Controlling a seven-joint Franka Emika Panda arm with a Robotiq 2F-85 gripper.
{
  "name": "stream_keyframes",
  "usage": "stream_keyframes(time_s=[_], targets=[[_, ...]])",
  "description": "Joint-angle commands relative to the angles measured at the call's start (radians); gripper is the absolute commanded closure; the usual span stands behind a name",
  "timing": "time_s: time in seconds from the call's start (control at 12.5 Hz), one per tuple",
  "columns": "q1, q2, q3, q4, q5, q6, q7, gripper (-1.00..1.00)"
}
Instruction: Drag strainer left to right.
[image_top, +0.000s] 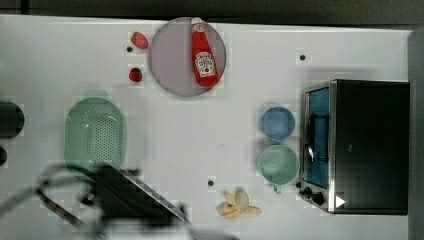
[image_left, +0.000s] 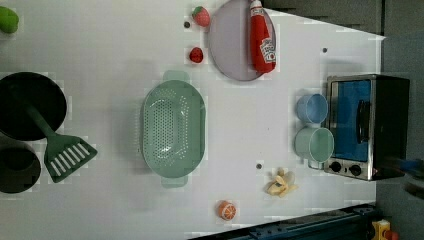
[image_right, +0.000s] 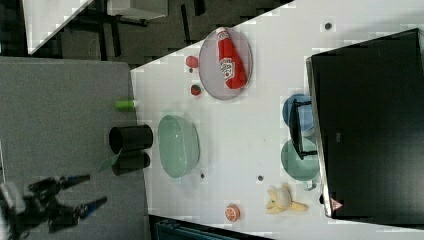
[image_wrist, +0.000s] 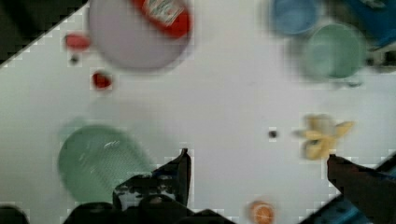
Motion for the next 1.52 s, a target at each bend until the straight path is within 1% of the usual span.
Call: stream_keyframes(time_s=[0.08, 0.32, 0.48, 0.64, 0.88, 1.12, 1.36, 1.52], targets=[[-0.008, 0.152, 0.141, -0.077, -0.027, 0.080, 0.228, -1.00], [-0.007, 0.315, 0.268, -0.080, -0.027, 0.231, 0.527, -1.00], [-0.007, 0.439, 0.324, -0.080, -0.029, 0.341, 0.730, -1.00], [-0.007, 0.557, 0.354, -0.080, -0.032, 0.431, 0.895, -1.00], [-0.003, 0.725, 0.358, -0.081, -0.046, 0.545, 1.085, -1.00], [0.000, 0.874, 0.349, -0.081, -0.114, 0.689, 1.187, -1.00], [0.013, 0.989, 0.326, -0.080, -0.168, 0.816, 1.217, -1.00], [0.029, 1.037, 0.289, -0.080, -0.193, 0.855, 1.217, -1.00]])
